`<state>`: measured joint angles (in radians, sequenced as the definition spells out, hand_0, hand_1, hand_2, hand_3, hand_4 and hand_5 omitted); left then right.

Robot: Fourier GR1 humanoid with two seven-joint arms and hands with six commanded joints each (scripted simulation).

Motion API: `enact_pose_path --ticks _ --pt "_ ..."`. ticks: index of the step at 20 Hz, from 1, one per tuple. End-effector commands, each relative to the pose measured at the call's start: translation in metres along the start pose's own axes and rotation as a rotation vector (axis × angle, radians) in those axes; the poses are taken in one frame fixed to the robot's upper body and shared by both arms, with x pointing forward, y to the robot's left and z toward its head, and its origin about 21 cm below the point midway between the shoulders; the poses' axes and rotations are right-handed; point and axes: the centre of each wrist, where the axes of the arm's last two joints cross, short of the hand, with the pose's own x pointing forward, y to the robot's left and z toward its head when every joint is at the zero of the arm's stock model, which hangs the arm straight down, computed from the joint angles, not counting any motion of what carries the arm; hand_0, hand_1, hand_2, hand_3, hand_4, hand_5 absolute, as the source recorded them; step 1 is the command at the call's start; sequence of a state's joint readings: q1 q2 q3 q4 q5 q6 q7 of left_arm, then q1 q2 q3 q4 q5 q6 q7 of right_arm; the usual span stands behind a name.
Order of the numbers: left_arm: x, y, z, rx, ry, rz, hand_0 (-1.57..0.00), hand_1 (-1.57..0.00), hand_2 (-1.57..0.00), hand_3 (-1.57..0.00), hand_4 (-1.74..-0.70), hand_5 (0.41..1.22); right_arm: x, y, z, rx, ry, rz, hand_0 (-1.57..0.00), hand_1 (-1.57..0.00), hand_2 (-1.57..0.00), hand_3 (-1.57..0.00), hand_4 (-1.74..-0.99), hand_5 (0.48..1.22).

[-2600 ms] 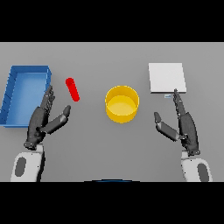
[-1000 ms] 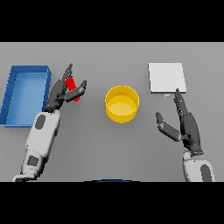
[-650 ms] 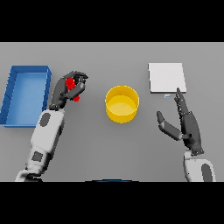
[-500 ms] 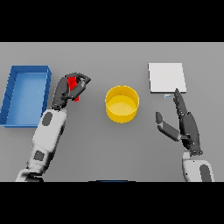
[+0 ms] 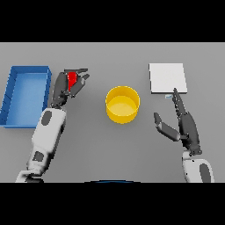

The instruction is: Pick up the red beaker and tilt it to pour out 1 green nut into yellow bowl. Pick up the yellow bowl and place it on the metallic measuring scale.

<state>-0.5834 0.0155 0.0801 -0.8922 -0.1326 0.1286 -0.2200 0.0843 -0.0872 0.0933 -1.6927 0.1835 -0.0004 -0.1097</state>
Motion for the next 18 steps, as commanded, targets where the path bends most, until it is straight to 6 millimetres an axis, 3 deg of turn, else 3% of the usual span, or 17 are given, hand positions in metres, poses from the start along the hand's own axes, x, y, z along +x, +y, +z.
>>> enact_pose_path --ticks 1,4,8,13,18 --pt "0.006 -0.001 -0.002 0.001 -0.013 -0.016 -1.53 -1.53 -1.53 -1.53 -1.7 1.098 0.0 0.0 -0.001 -0.002 0.003 -0.001 0.0 0.0 0.0 0.0 -1.258 0.669" --pt "0.03 0.003 -0.005 -0.026 -0.052 -0.096 -1.55 -1.55 -1.55 -1.55 -1.72 1.101 -0.002 0.001 0.0 -0.007 -0.01 0.014 0.0 0.0 0.0 0.0 -1.245 0.673" --pt "0.058 -0.002 -0.011 -0.176 -0.074 -0.371 -1.56 -1.56 -1.56 -1.56 -1.73 1.121 0.001 0.003 0.0 -0.01 -0.001 0.043 0.0 0.0 0.0 0.0 -1.243 0.691" --pt "0.068 -0.011 -0.005 -0.242 -0.083 -0.474 -1.56 -1.56 -1.56 -1.56 -1.73 1.113 0.005 -0.001 0.002 -0.014 0.003 0.047 0.0 0.0 0.0 0.0 -1.243 0.71" --pt "0.081 -0.028 -0.011 -0.355 -0.173 -0.877 -1.57 -1.57 -1.57 -1.57 -1.74 1.137 0.004 0.002 0.008 -0.001 -0.009 0.037 0.0 0.0 0.0 0.0 -1.266 0.72"
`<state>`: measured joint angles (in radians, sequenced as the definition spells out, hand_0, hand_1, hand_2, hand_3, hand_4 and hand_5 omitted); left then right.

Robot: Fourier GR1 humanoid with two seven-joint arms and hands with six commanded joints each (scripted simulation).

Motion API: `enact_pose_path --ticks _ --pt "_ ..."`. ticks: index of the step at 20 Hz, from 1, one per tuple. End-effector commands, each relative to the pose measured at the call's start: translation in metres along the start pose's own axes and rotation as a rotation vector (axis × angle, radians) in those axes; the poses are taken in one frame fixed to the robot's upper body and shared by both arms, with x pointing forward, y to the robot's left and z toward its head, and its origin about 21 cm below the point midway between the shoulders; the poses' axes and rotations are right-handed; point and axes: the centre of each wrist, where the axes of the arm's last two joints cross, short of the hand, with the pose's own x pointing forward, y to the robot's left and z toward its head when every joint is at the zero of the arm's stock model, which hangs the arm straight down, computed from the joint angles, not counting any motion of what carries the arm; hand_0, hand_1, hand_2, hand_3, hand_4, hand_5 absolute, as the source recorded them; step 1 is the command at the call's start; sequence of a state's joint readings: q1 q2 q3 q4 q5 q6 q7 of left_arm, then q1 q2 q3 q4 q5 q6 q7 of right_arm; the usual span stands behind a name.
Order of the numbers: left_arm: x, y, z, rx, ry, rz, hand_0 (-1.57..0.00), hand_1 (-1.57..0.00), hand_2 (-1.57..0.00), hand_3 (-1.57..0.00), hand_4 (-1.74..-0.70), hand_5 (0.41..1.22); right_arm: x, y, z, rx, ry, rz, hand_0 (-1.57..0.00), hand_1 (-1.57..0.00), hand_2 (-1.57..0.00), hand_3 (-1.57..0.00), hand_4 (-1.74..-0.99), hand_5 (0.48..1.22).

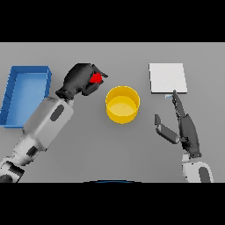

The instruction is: Pick up the red beaker and tilt it to pour out 1 green nut into yellow bowl. Pick up the yellow bowl and place it on the metallic measuring scale.

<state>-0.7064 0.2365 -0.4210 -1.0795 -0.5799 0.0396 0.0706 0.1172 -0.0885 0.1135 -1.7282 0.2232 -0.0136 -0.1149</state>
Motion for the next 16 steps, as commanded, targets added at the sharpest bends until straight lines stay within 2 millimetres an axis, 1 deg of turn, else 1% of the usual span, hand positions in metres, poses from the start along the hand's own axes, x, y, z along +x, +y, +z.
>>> enact_pose_path --ticks 1,4,6,7,9,10,12,13,14,15,16 --pt "0.005 0.002 -0.004 -0.026 -0.008 -0.087 -1.57 -1.57 -1.57 -1.57 -1.74 1.134 0.0 -0.002 0.0 -0.005 0.006 -0.007 0.0 0.0 0.0 0.0 -1.267 0.72" --pt "0.016 0.002 -0.017 -0.091 -0.059 -0.295 -1.57 -1.57 -1.57 -1.57 -1.74 1.177 0.003 0.001 0.0 0.006 0.008 -0.018 0.0 0.0 0.0 0.0 -1.268 0.722" --pt "0.023 0.009 -0.025 -0.152 -0.096 -0.418 -1.57 -1.57 -1.57 -1.57 -1.74 1.193 0.0 0.002 -0.002 0.003 0.01 -0.016 0.0 0.0 0.0 0.0 -1.264 0.717" --pt "0.03 0.009 -0.029 -0.183 -0.113 -0.47 -1.57 -1.57 -1.57 -1.57 -1.69 1.198 -0.001 -0.001 -0.004 -0.001 -0.002 -0.015 0.0 0.0 0.0 0.0 -1.261 0.715" --pt "0.036 0.009 -0.034 -0.244 -0.144 -0.595 -1.57 -1.57 -1.57 -1.57 -1.61 1.206 0.002 0.004 -0.007 -0.006 0.002 -0.024 0.0 0.0 0.0 0.0 -1.258 0.697" --pt "0.041 0.009 -0.038 -0.285 -0.144 -0.668 -1.57 -1.57 -1.57 -1.57 -1.64 1.209 0.002 0.0 -0.006 -0.015 -0.002 -0.017 0.0 0.0 0.0 0.0 -1.253 0.688" --pt "0.055 0.008 -0.047 -0.336 -0.166 -0.743 -1.57 -1.57 -1.57 -1.57 -1.67 1.214 -0.002 0.001 -0.005 -0.025 0.02 -0.019 0.0 0.0 0.0 0.0 -1.237 0.671" --pt "0.058 0.008 -0.05 -0.362 -0.182 -0.777 -1.57 -1.57 -1.57 -1.57 -1.68 1.215 -0.001 0.006 -0.007 -0.023 0.018 -0.034 0.0 0.0 0.0 0.0 -1.225 0.663" --pt "0.064 0.008 -0.053 -0.381 -0.2 -0.816 -1.57 -1.57 -1.57 -1.57 -1.69 1.216 -0.003 0.004 -0.005 -0.031 0.025 -0.029 0.0 0.0 0.0 0.0 -1.22 0.657" --pt "0.065 0.005 -0.055 -0.406 -0.196 -0.857 -1.57 -1.57 -1.57 -1.57 -1.7 1.217 -0.004 0.006 -0.005 -0.034 0.019 -0.033 0.0 0.0 0.0 0.0 -1.209 0.654" --pt "0.068 0.007 -0.056 -0.43 -0.208 -0.896 -1.57 -1.57 -1.57 -1.57 -1.71 1.218 -0.005 0.004 -0.003 -0.034 0.017 -0.025 0.0 0.0 0.0 0.0 -1.198 0.65"
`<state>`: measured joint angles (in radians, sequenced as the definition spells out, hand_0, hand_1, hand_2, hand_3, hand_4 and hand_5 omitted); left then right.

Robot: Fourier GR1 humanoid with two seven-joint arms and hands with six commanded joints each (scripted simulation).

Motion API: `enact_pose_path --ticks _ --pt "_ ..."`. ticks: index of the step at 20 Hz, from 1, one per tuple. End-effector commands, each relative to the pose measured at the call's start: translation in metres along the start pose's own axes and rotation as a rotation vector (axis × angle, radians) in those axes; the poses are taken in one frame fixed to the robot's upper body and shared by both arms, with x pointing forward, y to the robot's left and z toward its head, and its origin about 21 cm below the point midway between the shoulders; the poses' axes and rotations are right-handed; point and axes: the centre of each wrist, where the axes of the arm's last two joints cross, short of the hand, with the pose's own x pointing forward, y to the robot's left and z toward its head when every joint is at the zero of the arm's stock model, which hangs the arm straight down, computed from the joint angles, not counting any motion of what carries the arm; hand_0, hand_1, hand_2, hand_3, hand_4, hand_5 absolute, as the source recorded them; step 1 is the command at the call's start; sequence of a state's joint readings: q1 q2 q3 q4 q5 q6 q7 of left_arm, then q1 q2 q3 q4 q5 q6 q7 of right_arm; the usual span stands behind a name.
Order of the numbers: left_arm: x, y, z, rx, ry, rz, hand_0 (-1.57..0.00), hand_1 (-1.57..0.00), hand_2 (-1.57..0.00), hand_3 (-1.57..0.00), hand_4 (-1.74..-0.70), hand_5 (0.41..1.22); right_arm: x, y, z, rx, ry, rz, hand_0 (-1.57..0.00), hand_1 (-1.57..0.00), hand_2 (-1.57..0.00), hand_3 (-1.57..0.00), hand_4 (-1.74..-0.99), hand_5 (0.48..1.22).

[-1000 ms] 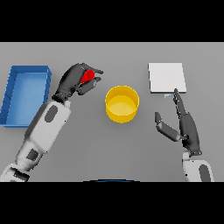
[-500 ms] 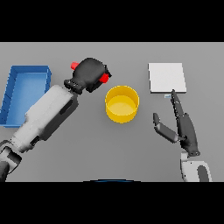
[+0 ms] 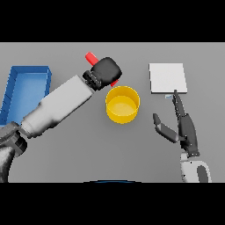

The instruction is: Pick up the red beaker and tilt it to pour out 1 green nut into yellow bowl. Pick up the yellow bowl and place it on the metallic measuring scale.

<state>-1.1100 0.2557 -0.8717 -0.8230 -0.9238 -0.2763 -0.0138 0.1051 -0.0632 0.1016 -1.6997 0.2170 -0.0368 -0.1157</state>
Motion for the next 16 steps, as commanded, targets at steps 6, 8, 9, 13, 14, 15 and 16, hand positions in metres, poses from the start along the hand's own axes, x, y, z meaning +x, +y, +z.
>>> enact_pose_path --ticks 6,8,9,13,14,15,16 --pt "0.01 0.014 -0.008 -0.073 0.004 -0.275 -1.57 -1.57 -1.57 -1.57 -1.73 1.22 0.007 -0.001 -0.004 -0.006 -0.011 0.03 0.0 0.0 0.0 0.0 -1.183 0.643" --pt "0.017 0.012 -0.011 -0.077 -0.027 -0.345 -1.57 -1.57 -1.57 -1.57 -1.74 1.22 0.003 0.002 0.0 -0.008 -0.008 0.014 0.0 0.0 0.0 0.0 -1.18 0.63" --pt "0.018 0.014 -0.013 -0.075 -0.038 -0.391 -1.57 -1.57 -1.57 -1.57 -1.74 1.221 0.001 0.002 0.001 -0.017 0.001 0.012 0.0 0.0 0.0 0.0 -1.179 0.627" --pt "0.024 0.018 -0.018 -0.087 -0.057 -0.57 -1.57 -1.57 -1.57 -1.57 -1.73 1.221 0.004 0.003 0.0 -0.014 0.0 0.011 0.0 0.0 0.0 0.0 -1.165 0.626" --pt "0.025 0.02 -0.02 -0.091 -0.058 -0.608 -1.57 -1.57 -1.57 -1.57 -1.73 1.221 0.003 -0.001 0.0 -0.017 0.0 0.024 0.0 0.0 0.0 0.0 -1.162 0.627" --pt "0.027 0.021 -0.022 -0.091 -0.058 -0.636 -1.57 -1.57 -1.57 -1.57 -1.73 1.221 0.007 0.002 -0.002 -0.017 -0.009 0.035 0.0 0.0 0.0 0.0 -1.153 0.627" --pt "0.028 0.026 -0.023 -0.087 -0.066 -0.664 -1.57 -1.57 -1.57 -1.57 -1.73 1.221 0.006 0.003 -0.003 -0.019 -0.004 0.039 0.0 0.0 0.0 0.0 -1.157 0.629"
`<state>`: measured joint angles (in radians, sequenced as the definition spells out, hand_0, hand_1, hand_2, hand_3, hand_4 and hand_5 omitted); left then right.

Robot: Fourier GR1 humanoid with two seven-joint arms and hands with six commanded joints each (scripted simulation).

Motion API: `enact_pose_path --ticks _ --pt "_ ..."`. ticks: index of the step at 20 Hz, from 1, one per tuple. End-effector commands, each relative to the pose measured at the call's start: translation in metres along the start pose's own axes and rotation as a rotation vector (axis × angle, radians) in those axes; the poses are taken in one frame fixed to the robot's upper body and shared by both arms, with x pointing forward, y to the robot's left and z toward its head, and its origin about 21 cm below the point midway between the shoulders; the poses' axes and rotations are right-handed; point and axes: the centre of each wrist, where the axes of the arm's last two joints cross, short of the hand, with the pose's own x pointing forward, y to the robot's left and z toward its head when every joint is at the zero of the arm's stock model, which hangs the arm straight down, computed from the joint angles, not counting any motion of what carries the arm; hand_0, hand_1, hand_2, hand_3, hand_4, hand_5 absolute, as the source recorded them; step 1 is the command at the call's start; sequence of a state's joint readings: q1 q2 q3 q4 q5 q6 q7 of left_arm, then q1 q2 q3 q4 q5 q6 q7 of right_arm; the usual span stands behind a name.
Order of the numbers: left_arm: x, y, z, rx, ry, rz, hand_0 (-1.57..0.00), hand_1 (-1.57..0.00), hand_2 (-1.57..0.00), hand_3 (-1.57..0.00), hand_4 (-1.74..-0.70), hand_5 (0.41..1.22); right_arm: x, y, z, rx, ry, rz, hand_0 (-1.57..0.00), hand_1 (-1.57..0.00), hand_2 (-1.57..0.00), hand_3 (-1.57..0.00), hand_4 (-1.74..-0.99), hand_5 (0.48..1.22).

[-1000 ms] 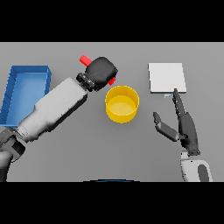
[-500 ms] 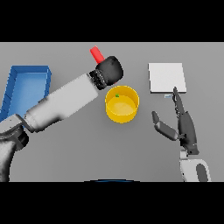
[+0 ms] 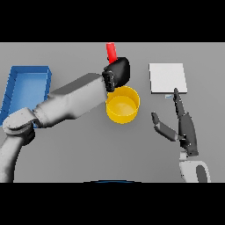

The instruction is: Pick up the red beaker and tilt it to pour out 1 green nut into yellow bowl. Pick up the yellow bowl and place it on the metallic measuring scale.

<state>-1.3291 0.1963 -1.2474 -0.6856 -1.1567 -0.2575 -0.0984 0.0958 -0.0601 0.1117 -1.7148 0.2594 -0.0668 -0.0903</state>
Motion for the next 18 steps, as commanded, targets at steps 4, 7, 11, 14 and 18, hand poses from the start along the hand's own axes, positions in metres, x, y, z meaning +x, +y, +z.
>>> enact_pose_path --ticks 4,7,11,14,18 --pt "0.006 0.012 -0.004 -0.013 -0.005 -0.109 -1.57 -1.57 -1.57 -1.57 -1.72 1.221 -0.001 0.001 0.003 -0.007 -0.01 0.014 0.0 0.0 0.0 0.0 -1.155 0.637" --pt "0.002 0.02 -0.004 -0.012 -0.007 -0.17 -1.57 -1.57 -1.57 -1.57 -1.72 1.221 -0.003 -0.004 0.005 -0.005 -0.006 -0.003 0.0 0.0 0.0 0.0 -1.154 0.635" --pt "-0.042 0.033 0.006 -0.013 0.04 -0.207 -1.57 -1.57 -1.57 -1.57 -1.72 1.221 -0.004 -0.002 0.001 0.004 -0.014 -0.025 0.0 0.0 0.0 0.0 -1.147 0.642" --pt "-0.09 0.04 0.022 -0.004 0.15 -0.192 -1.57 -1.57 -1.57 -1.37 -1.73 1.221 -0.003 -0.002 0.001 0.007 -0.034 -0.009 0.0 0.0 0.0 0.0 -1.156 0.659" --pt "-0.171 0.036 0.061 0.031 0.394 0.043 -1.57 -1.57 -1.57 -1.37 -1.73 1.221 -0.002 0.0 0.002 0.026 -0.047 -0.026 0.0 0.0 0.0 0.0 -1.16 0.661"
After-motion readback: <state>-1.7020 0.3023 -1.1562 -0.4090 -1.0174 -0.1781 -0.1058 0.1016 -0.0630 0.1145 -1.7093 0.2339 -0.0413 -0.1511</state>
